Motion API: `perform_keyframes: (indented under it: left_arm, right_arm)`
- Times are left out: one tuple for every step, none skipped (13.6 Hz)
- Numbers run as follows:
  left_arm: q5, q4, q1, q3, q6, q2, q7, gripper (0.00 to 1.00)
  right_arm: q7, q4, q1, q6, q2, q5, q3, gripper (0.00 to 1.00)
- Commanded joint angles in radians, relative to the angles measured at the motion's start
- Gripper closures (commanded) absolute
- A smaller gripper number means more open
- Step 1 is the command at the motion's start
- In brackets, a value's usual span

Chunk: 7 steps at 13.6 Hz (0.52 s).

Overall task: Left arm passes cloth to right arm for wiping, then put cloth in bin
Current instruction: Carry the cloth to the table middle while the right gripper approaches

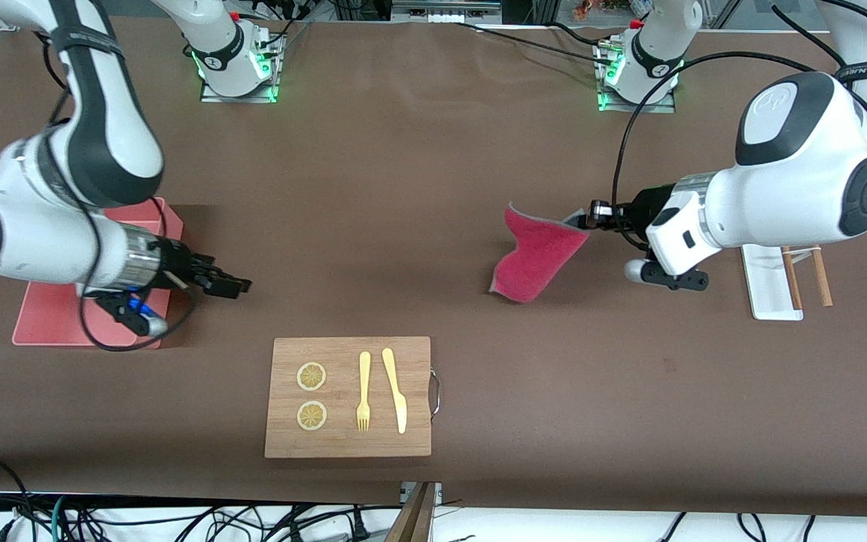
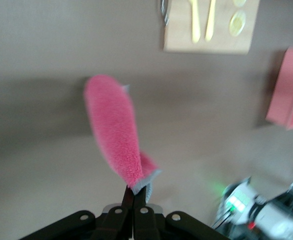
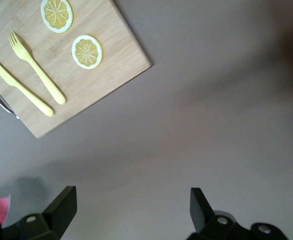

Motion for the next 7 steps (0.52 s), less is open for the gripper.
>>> perform_keyframes:
  left_arm:
    - [-0.066,0.020,-0.047,0.012,0.181,0.046,-0.081,1.00]
    - [-0.069,0.027,-0.075,0.012,0.216,0.066,-0.110,1.00]
    - [-0.071,0.027,-0.095,0.013,0.259,0.073,-0.144,1.00]
    - [-0.071,0.027,-0.119,0.012,0.304,0.083,-0.168,1.00]
    - [-0.071,0.027,-0.154,0.012,0.347,0.087,-0.200,1.00]
    - [-0.072,0.026,-0.188,0.012,0.397,0.090,-0.248,1.00]
    - [-0.080,0.026,-0.219,0.012,0.452,0.100,-0.298,1.00]
  right_arm:
    - [0.171,0.015,-0.005,0.081,0.045,0.018,0.073,0.00]
    - [0.230,0.017,-0.005,0.116,0.059,0.018,0.101,0.00]
    - [0.285,0.017,-0.005,0.151,0.072,0.018,0.127,0.00]
    - [0.337,0.015,-0.005,0.188,0.085,0.018,0.156,0.00]
    - [0.394,0.017,-0.005,0.230,0.099,0.018,0.185,0.00]
    - [0.443,0.017,-0.005,0.269,0.109,0.018,0.209,0.00]
    - [0.486,0.015,-0.003,0.303,0.122,0.018,0.232,0.00]
